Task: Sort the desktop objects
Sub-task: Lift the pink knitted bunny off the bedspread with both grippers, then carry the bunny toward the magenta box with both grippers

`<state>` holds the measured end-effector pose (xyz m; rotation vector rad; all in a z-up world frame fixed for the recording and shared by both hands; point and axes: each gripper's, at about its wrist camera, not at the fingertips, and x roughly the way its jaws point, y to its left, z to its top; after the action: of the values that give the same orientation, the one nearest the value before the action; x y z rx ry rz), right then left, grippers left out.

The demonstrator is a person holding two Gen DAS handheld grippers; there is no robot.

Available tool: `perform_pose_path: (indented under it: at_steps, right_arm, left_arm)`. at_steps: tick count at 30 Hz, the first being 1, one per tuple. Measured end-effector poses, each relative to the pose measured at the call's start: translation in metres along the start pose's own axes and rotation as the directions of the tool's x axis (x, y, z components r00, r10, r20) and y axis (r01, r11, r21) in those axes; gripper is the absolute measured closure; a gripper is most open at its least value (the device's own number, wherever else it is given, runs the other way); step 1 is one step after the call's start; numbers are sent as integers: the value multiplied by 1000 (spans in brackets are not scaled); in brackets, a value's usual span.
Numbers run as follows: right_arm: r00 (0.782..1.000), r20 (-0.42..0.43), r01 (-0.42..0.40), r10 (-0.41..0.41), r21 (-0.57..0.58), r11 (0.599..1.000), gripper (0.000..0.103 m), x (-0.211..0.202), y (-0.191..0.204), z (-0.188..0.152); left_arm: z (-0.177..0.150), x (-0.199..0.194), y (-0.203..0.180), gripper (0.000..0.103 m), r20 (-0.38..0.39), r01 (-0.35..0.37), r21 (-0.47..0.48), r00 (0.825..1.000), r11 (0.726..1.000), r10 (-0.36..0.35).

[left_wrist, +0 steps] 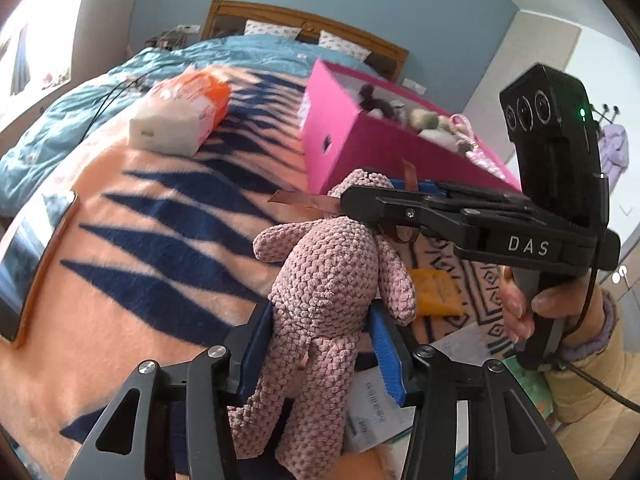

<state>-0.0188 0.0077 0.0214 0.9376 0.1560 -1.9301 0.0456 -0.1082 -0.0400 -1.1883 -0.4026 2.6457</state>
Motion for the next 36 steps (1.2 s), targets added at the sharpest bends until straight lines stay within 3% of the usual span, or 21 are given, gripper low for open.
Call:
perform_pose_path:
  at_steps: [5, 11, 20, 30, 36]
  right_arm:
    - [997, 70, 39, -42, 37, 999, 51, -32, -5, -9]
    - [985, 106, 114, -133, 176, 978, 51, -67, -36, -38]
    - [977, 96, 143, -193, 381, 913, 51, -88, -84, -78]
    - [987, 49, 122, -151, 378, 918, 52, -87, -91, -84]
    - [989, 24, 136, -148, 283, 950, 35, -87, -86, -83]
  left_arm:
    - [9, 0, -21, 54, 3, 35, 88, 999, 995, -36]
    - [20, 29, -61, 54, -58, 81, 208, 996, 975, -70]
    - [26, 67, -101, 54, -123, 64, 341, 992, 938, -23]
    - [43, 67, -89, 50, -118, 73, 281, 992, 957, -41]
    - [58, 72, -75, 49, -124, 77, 222, 991, 972, -50]
